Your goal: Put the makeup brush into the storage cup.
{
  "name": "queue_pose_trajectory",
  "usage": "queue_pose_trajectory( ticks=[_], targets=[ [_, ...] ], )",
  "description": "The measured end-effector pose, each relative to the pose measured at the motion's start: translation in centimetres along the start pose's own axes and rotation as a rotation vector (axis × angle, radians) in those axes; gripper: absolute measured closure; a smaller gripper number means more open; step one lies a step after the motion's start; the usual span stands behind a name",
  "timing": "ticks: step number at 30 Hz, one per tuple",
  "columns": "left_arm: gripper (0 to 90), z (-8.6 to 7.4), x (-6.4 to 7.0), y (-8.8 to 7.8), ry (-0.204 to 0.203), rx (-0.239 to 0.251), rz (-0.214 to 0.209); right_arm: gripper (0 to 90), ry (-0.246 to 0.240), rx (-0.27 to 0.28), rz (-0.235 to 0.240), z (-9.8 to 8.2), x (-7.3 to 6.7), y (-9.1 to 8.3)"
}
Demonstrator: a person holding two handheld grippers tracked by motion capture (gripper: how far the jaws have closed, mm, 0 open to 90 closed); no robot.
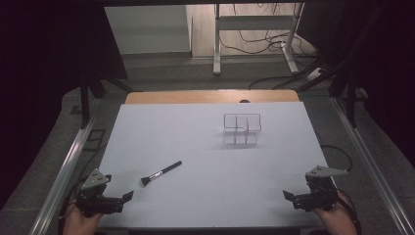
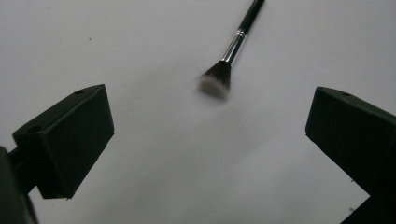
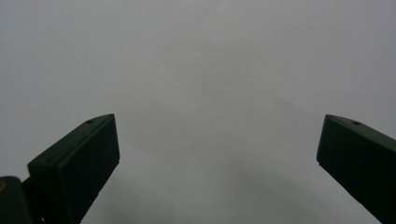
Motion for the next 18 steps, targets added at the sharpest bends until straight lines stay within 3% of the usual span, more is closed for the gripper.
queue_pose_trajectory(
  ticks=[18],
  targets=[
    [0.0,-0.08,-0.24,-0.02,-0.012,-0.016,0.031,0.0,-0.025,0.004,-0.003,0.15,-0.34,0.11]
  ],
)
Point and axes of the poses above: each handheld gripper's, and its own axes: y roughly forward along the jaws, z roughly out of its top, x roughly to its right, the point moved 5 cm from there along y, roughly forward along the jaws, and after that the axes turned 2 degrees about -z, right-handed, at the moved point
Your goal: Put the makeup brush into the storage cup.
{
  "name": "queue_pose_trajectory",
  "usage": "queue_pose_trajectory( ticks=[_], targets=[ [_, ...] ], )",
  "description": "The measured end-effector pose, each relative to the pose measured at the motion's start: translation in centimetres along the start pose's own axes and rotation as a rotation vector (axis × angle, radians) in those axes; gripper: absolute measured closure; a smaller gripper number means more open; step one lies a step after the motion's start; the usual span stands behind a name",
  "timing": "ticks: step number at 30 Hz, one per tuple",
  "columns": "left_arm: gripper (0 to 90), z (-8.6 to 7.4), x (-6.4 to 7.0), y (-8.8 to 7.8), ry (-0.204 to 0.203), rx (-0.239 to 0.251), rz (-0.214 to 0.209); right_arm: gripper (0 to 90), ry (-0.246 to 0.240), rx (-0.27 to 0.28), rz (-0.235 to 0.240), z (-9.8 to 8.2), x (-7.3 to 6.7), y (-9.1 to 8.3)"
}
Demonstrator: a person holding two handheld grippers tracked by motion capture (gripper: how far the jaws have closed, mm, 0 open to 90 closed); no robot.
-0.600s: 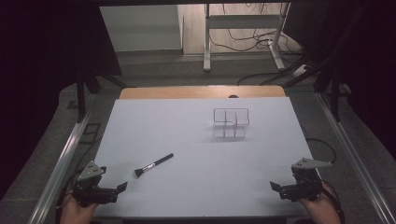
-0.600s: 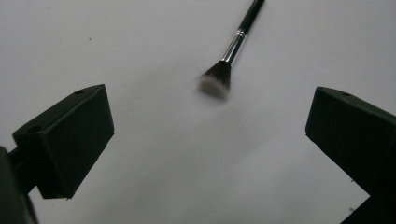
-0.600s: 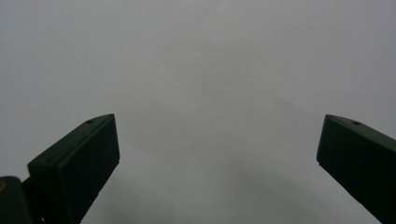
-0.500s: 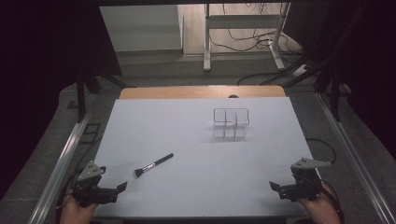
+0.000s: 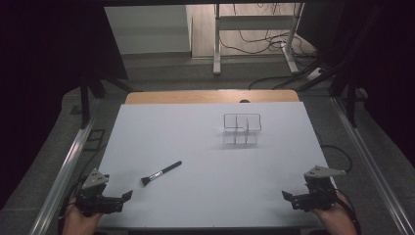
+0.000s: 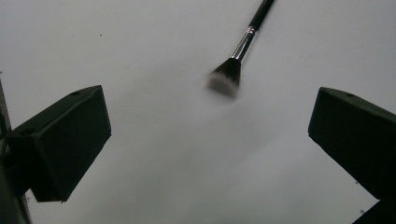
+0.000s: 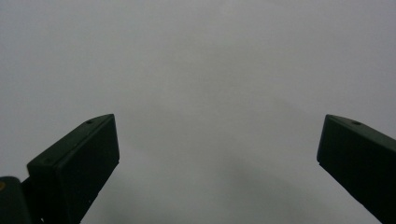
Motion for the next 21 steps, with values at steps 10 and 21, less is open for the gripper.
queue_pose_trajectory(
  ticks=[10,21],
  targets=[
    [0.4,-0.09,-0.01,0.12,-0.025,0.001,-0.037,0.0,0.007,0.002,0.005,0.06,-0.01,-0.05],
    [0.4,0.35,0.06,-0.05,-0.013,0.052,-0.067,0.0,0.01,0.009,0.01,0.19,-0.02,-0.1]
  ],
)
Point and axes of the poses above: each handheld gripper's, and its own axes: y roughly forward along the jaws, z roughly out of its top, x roughly to its right, the point moved 5 cm from there along y, roughly forward along the jaws, and after that the axes turned 2 degrees about -z, right-handed, at the moved point
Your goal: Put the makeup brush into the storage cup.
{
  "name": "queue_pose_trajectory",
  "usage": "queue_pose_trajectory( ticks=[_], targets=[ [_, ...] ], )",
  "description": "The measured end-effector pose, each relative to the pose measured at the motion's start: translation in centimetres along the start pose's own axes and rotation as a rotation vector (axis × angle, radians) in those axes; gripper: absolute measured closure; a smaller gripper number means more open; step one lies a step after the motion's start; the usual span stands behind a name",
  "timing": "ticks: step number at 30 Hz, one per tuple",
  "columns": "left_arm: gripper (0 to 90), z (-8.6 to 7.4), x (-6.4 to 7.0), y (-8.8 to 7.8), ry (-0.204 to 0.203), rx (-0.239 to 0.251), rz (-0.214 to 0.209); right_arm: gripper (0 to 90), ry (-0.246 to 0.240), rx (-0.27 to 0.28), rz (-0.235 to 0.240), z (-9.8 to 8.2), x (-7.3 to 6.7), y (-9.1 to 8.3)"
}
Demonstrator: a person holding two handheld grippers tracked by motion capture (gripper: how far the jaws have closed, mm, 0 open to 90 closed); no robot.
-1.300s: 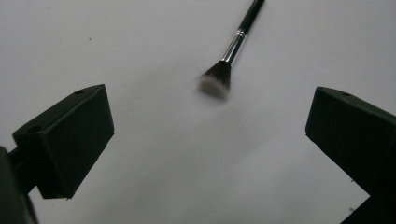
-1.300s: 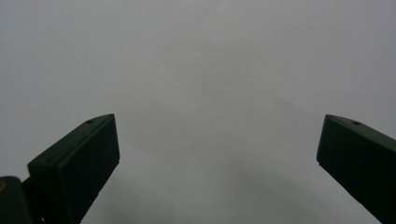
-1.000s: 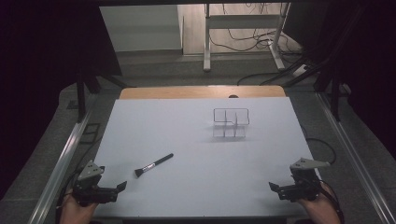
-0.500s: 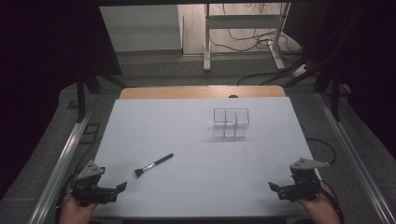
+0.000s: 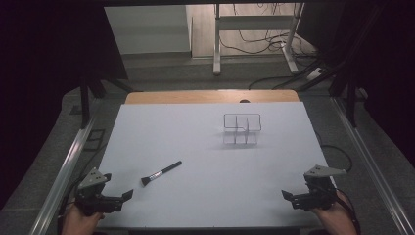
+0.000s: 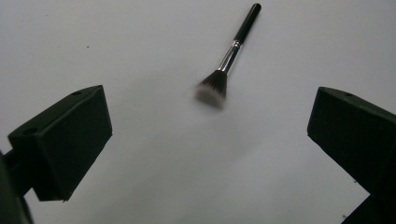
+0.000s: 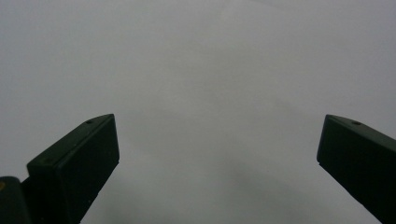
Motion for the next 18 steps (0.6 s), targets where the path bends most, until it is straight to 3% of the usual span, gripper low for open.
queue_pose_trajectory(
  ticks=[18],
  targets=[
    [0.8,1.0,0.07,0.81,0.017,-0.066,0.02,0.0,-0.007,0.012,-0.007,0.12,0.1,0.02]
  ],
)
Point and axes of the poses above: each handheld gripper's, and its own axes: y roughly forward along the jaws, z roughly out of its top, x roughly to its right, the point moved 5 cm from there along y, roughly forward along the jaws, and after that the axes turned 2 degrees about -z, right-handed, at the moved point
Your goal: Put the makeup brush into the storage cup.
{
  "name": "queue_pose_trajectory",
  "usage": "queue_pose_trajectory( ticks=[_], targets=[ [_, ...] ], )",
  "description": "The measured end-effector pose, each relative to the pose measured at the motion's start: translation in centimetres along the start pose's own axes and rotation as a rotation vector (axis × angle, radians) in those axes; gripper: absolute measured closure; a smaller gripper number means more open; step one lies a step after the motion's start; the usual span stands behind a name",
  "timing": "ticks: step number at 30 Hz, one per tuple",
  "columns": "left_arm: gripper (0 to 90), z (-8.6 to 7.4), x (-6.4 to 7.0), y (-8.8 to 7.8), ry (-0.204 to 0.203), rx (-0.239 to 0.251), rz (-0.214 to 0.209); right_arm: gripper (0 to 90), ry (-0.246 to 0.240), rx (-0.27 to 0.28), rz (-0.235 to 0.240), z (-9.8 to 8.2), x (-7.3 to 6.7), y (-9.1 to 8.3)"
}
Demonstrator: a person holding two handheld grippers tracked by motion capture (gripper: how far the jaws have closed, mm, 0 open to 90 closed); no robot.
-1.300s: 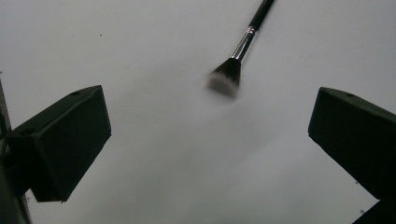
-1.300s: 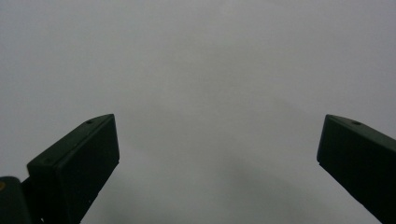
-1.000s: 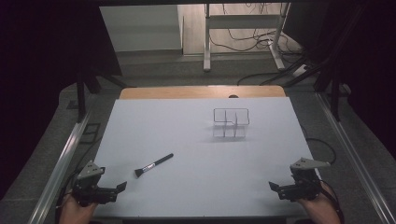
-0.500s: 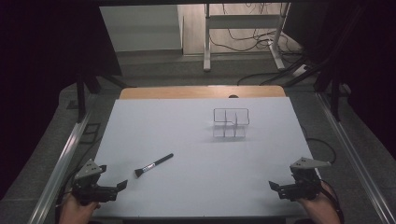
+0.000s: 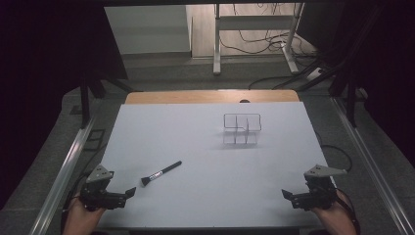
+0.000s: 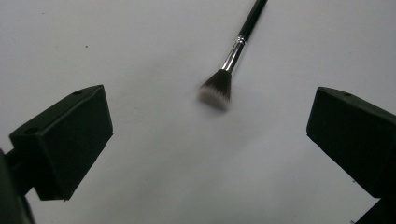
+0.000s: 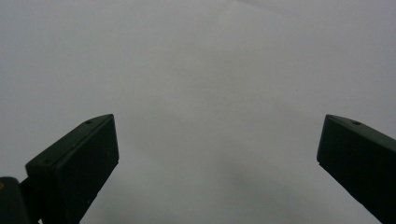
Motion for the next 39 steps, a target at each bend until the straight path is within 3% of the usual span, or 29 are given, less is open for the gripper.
queue_pose_trajectory(
  ticks=[5,12,27,39],
  targets=[
    [0.9,0.4,0.2,0.2,-0.008,-0.008,-0.033,0.0,-0.002,0.004,-0.001,0.0,0.0,0.0],
    [0.0,1.0,0.2,0.3,-0.012,-0.018,-0.044,0.0,-0.013,0.006,-0.001,0.1,0.0,0.0],
    [0.0,1.9,-0.5,0.8,0.019,-0.055,-0.029,0.0,-0.021,0.003,-0.01,0.1,-0.1,0.1],
    [0.0,3.2,-1.0,1.1,0.032,-0.066,-0.041,0.0,-0.017,-0.012,-0.007,0.0,-0.1,0.2]
  ],
)
Point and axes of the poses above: each handheld gripper's, and its own axes: y roughly forward along the jaws, z roughly out of its top, x roughly to its right, the point moved 5 cm from there along y, roughly forward along the jaws, and after that the axes turned 2 degrees about -z, right-handed, at the moved point
